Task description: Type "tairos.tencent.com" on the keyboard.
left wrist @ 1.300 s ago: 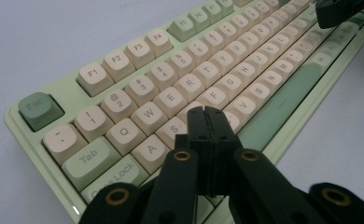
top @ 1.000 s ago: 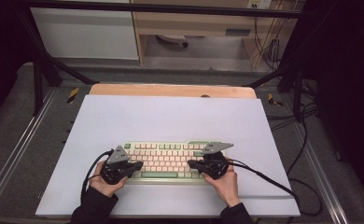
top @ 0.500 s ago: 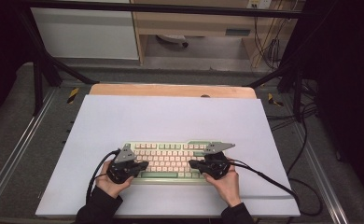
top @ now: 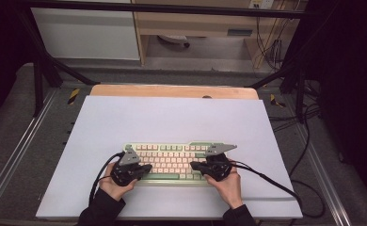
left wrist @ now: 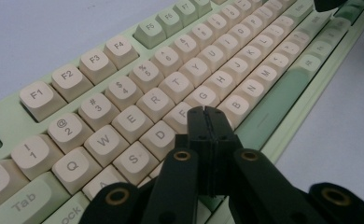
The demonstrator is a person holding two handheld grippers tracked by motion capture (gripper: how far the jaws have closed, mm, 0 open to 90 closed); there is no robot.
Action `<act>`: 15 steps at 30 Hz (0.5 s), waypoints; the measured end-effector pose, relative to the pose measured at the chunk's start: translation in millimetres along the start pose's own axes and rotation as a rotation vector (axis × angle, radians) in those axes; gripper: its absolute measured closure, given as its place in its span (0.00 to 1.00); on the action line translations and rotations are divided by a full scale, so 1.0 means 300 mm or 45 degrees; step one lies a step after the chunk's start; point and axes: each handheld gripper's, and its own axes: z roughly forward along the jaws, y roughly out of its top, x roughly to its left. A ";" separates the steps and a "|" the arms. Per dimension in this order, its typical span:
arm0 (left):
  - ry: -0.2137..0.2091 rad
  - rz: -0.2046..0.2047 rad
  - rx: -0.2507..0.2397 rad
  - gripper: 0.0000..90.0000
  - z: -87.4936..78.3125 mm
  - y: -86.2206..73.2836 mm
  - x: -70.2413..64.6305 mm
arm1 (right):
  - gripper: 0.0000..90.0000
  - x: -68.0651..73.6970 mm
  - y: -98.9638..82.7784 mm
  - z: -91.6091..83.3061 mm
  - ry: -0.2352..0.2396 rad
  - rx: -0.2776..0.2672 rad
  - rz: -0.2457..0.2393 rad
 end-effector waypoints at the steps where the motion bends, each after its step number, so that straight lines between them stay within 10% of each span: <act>1: -0.001 0.001 0.004 1.00 0.001 0.000 0.000 | 1.00 0.000 0.000 0.000 -0.002 0.002 -0.001; 15: 0.001 0.008 0.005 1.00 0.005 -0.009 0.000 | 1.00 0.001 0.003 -0.008 -0.007 -0.005 -0.001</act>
